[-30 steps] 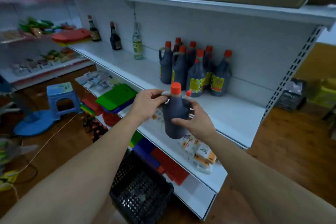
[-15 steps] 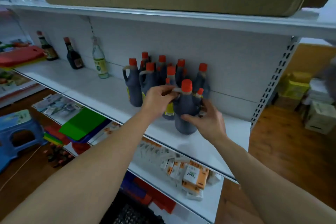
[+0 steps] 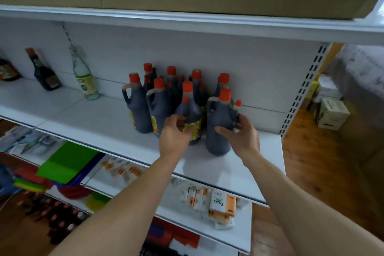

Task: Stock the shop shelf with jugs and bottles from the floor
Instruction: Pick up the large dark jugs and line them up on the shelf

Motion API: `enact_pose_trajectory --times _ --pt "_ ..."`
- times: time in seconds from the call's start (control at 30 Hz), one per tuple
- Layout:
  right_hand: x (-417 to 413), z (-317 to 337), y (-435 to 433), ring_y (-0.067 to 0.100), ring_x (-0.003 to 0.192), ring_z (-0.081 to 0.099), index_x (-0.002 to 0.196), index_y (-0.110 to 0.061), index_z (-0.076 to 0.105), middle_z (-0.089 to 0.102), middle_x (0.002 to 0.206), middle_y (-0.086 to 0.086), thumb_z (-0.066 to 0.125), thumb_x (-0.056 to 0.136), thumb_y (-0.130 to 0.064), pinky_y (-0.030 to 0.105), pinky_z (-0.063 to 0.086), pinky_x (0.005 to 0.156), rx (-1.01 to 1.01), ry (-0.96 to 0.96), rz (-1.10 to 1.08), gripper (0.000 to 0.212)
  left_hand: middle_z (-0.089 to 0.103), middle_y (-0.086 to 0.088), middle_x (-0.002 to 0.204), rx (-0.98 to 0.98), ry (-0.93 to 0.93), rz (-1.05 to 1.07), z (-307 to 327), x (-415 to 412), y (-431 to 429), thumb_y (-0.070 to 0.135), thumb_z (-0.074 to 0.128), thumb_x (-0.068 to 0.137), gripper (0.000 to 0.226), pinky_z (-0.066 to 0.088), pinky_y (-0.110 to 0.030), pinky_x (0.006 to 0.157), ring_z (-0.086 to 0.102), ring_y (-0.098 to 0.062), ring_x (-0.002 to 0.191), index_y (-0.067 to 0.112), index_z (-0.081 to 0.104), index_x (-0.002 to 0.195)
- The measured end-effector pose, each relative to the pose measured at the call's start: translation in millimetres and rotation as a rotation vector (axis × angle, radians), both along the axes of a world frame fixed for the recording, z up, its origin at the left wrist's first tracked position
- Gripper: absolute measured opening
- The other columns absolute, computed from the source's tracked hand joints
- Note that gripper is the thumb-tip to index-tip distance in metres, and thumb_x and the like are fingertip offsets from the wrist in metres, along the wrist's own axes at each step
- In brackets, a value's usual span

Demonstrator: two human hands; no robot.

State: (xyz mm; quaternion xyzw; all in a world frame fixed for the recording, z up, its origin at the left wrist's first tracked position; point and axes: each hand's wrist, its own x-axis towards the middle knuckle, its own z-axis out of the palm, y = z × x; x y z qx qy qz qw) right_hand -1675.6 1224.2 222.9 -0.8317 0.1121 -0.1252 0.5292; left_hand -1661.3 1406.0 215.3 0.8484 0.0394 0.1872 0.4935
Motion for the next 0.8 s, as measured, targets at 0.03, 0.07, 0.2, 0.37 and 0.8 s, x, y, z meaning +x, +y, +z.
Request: enact_pose_trajectory --times 0.03,0.07,0.2,0.37,0.8 --pt "-0.2 0.7 2.7 0.013 0.093 0.055 0.126 -0.023 0.054 0.059 0.104 -0.011 0.082 0.071 -0.037 0.029 0.046 0.076 0.004 0.000 -0.008 0.064 0.062 0.000 0.091 -0.025 0.025 0.010 -2.6 -0.6 2.2 0.017 0.075 0.078 0.035 0.041 -0.026 0.072 0.057 -0.018 0.082 0.009 0.058 0.108" --pt "-0.5 1.6 4.7 0.013 0.093 0.054 0.127 -0.022 0.054 0.058 0.105 -0.010 0.082 0.071 -0.036 0.028 0.046 0.076 0.008 0.000 -0.015 0.064 0.060 0.001 0.088 -0.047 0.041 0.016 -3.5 -0.1 4.1 0.016 0.075 0.078 0.037 0.040 -0.026 0.070 0.057 -0.019 0.080 0.009 0.055 0.108" --pt "-2.0 3.7 11.2 0.012 0.095 0.053 0.132 -0.022 0.051 0.057 0.108 -0.009 0.081 0.074 -0.034 0.030 0.047 0.079 0.030 0.002 -0.042 0.066 0.061 -0.008 0.097 0.076 -0.003 0.009 -11.6 10.4 13.9 0.019 0.073 0.076 0.041 0.042 -0.032 0.066 0.060 -0.029 0.086 0.009 0.056 0.112" --pt "2.5 2.2 19.0 0.020 0.109 0.058 0.135 -0.024 0.048 0.061 0.123 -0.003 0.080 0.074 -0.037 0.036 0.051 0.085 0.038 0.017 -0.071 0.070 0.059 -0.011 0.119 0.204 -0.014 -0.040 -16.2 19.9 21.7 0.030 0.071 0.082 0.060 0.052 -0.040 0.076 0.059 -0.032 0.104 0.019 0.050 0.137" --pt "9.5 -6.5 40.8 0.019 0.114 0.059 0.139 -0.028 0.041 0.058 0.130 -0.005 0.079 0.072 -0.046 0.042 0.053 0.091 0.046 0.021 -0.127 0.078 0.052 -0.012 0.128 0.150 0.021 -0.054 -18.7 21.5 23.2 0.030 0.069 0.086 0.066 0.046 -0.033 0.080 0.055 -0.030 0.111 0.021 0.041 0.145"
